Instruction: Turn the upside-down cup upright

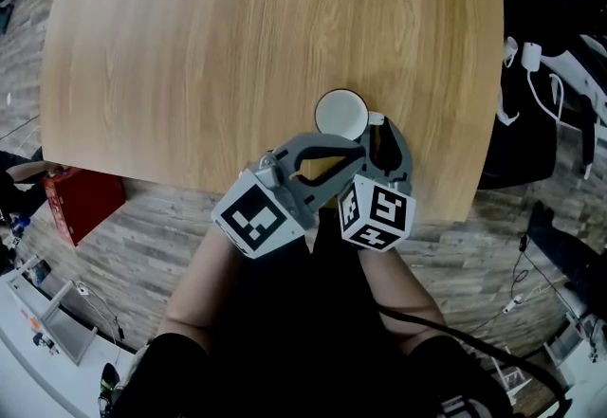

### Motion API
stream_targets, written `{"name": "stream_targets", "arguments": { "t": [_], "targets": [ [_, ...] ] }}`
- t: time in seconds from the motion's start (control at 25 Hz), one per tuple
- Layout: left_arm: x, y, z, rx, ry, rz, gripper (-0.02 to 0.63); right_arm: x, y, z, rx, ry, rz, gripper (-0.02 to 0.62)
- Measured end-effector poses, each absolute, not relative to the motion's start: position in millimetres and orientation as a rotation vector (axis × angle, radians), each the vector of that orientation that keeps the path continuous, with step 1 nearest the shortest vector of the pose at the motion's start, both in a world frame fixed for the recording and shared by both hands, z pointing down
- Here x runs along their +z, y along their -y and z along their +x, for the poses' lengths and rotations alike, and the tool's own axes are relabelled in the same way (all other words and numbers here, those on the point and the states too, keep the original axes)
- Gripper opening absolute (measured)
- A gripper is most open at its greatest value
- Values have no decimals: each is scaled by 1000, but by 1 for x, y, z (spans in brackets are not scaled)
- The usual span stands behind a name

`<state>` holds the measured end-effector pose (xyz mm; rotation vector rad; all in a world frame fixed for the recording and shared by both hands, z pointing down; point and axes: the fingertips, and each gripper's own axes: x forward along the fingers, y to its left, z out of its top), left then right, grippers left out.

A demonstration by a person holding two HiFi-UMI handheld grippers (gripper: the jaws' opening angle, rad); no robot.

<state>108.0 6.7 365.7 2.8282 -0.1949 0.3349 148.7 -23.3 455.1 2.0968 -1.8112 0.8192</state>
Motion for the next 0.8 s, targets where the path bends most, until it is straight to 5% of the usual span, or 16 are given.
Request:
{"name": "stream_targets", "arguments": {
  "t": [0.8],
  "targets": [
    [316,-3,94,151,471,2825,7,384,8,173,702,1952,2065,48]
  ]
}}
